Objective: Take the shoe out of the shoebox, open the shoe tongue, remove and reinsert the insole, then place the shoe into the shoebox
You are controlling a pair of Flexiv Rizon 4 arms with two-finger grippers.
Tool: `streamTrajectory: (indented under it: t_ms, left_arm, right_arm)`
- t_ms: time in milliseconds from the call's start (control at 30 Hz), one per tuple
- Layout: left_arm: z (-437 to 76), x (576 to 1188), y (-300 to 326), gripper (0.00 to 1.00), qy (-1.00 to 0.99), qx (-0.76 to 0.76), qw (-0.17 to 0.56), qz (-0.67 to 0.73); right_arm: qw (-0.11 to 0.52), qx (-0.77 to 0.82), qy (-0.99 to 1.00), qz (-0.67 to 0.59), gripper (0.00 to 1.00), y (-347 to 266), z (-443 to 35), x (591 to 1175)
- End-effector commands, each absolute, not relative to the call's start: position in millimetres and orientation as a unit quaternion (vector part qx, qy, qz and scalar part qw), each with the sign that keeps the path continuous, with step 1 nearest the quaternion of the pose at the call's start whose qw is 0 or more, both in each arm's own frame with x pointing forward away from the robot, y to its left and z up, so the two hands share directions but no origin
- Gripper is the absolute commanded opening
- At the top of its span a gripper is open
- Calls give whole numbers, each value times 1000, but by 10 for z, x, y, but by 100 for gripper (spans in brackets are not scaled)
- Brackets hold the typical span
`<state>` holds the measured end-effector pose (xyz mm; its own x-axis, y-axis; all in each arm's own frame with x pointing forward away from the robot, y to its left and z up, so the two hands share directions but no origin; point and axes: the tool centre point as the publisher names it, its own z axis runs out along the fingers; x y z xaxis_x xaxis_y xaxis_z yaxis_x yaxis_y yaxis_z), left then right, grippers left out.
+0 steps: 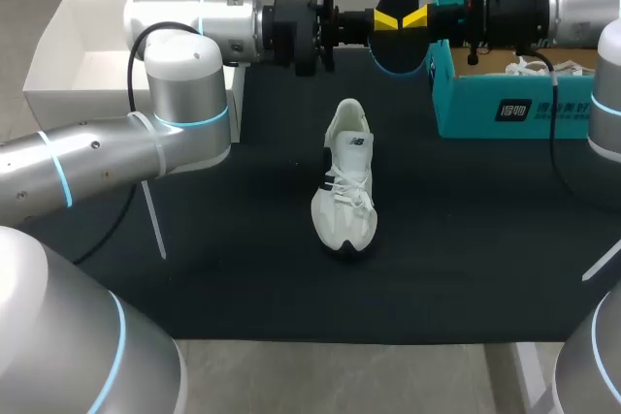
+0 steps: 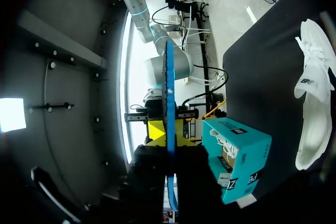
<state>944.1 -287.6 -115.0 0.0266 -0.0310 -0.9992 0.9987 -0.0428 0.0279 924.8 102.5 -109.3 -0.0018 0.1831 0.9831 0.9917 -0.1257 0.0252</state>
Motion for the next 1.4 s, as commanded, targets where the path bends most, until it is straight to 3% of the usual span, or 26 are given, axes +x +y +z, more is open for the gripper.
streamTrajectory:
  t_ms: [33,100,133,167,400,700,1100,1400]
  left_arm:
    - [-1161,9442,-2904,0,474,506,508,-511]
    - [-1154,9439,-2910,0,473,505,509,-512]
    - [-1150,9432,-2908,34,475,498,505,-521]
    - [-1146,9428,-2902,100,475,496,502,-525]
    - [-1093,9409,-2613,100,456,532,487,-521]
    - [-927,9334,-1633,100,446,628,407,-491]
    - [-977,8875,-687,100,562,572,354,-482]
    - [-892,8413,-76,100,658,515,389,-388]
  right_arm:
    - [417,-571,-514,-485,0,1043,-1098,9239]
    - [417,-572,-513,-486,0,1040,-1100,9238]
    - [418,-572,-511,-487,0,1035,-1102,9239]
    - [418,-571,-511,-488,0,1029,-1102,9239]
    - [406,-572,-511,-497,0,952,-1083,9239]
    - [390,-570,-518,-504,0,843,-1040,9265]
    - [385,-571,-523,-502,0,866,-1064,9319]
    - [359,-571,-533,-511,0,926,-1059,9353]
